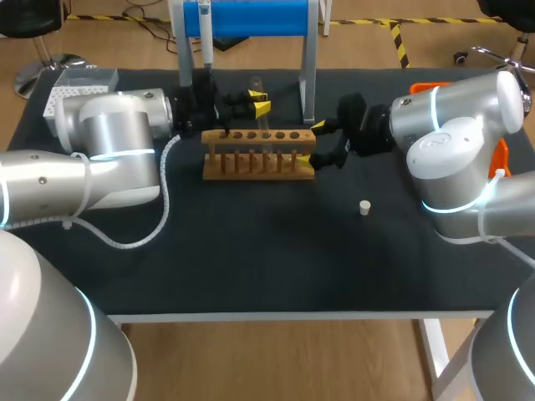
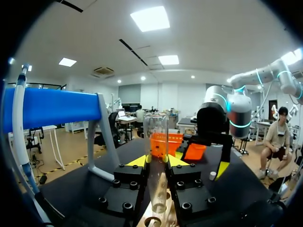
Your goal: Invert the test tube, pick up the pipette, mount the tip to pipette, aspirate from beaker and dispense into the tube, eject the tip, return the pipette, and cap with the stopper.
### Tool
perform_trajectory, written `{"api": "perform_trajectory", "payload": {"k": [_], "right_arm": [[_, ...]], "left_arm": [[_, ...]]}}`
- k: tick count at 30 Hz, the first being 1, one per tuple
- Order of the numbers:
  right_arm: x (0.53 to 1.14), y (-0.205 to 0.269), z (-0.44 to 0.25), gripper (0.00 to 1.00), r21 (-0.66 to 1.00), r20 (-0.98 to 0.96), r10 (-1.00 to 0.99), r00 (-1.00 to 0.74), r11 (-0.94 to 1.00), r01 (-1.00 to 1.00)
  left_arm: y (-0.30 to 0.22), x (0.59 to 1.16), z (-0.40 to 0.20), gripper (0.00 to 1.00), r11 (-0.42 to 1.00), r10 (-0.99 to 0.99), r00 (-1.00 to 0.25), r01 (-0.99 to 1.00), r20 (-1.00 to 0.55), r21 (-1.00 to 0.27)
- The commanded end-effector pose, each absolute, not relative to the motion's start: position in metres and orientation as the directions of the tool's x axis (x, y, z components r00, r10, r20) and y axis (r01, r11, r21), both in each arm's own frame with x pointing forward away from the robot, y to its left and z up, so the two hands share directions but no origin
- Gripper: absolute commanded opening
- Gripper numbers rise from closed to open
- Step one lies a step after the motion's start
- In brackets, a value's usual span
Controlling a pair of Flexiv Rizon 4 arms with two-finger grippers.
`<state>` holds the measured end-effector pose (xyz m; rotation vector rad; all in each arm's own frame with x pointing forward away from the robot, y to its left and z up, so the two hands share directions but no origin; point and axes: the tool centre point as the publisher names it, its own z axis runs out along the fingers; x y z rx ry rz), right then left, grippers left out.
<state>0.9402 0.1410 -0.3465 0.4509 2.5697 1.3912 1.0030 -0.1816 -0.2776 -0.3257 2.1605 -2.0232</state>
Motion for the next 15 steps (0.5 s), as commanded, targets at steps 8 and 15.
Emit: {"api": "perform_trajectory", "payload": {"k": [8,15], "right_arm": [[0.9399,0.1404,-0.3462,1.0,0.839,-0.017,0.349,-0.937,0.515,0.176],[0.9399,0.1404,-0.3462,1.0,0.839,-0.017,0.349,-0.937,0.515,0.176]], "left_arm": [[-0.1821,1.0082,-0.2824,0.0,0.077,-0.244,-0.969,-0.041,0.021,-0.996],[-0.1861,1.009,-0.279,0.0,0.115,-0.225,-0.974,-0.039,0.012,-0.993]]}}
